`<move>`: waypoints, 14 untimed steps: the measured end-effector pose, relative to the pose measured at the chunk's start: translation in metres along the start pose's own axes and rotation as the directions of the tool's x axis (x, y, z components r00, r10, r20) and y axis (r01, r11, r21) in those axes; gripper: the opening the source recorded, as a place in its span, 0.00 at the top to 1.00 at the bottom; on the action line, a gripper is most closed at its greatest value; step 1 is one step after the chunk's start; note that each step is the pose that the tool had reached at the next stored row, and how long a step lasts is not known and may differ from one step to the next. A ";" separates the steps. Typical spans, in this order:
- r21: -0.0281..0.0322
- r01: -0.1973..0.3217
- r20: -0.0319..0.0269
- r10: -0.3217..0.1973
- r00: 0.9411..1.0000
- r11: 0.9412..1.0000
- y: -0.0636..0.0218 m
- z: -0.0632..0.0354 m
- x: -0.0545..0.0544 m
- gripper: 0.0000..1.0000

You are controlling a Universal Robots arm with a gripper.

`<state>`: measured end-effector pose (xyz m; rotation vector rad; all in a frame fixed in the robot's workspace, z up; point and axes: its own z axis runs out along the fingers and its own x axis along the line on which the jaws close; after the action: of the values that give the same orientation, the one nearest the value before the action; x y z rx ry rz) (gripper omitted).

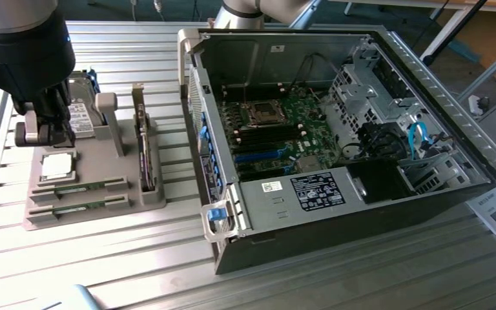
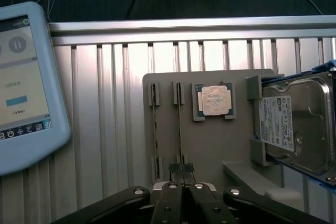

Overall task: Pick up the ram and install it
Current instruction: 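Pick up the ram and move it above insertion slot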

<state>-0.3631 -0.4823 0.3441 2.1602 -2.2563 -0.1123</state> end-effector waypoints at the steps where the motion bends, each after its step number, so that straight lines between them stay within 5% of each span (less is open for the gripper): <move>1: -0.002 0.000 0.000 0.000 1.000 1.000 -0.0002 0.0000 0.000 0.90; 6: -0.016 -0.001 -0.001 0.001 1.000 1.000 -0.0008 0.0000 0.000 0.90; 14: -0.017 -0.001 -0.001 0.001 1.000 1.000 -0.0008 0.0000 0.000 0.90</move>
<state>-0.3623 -0.4823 0.3440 2.1511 -2.2476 -0.1299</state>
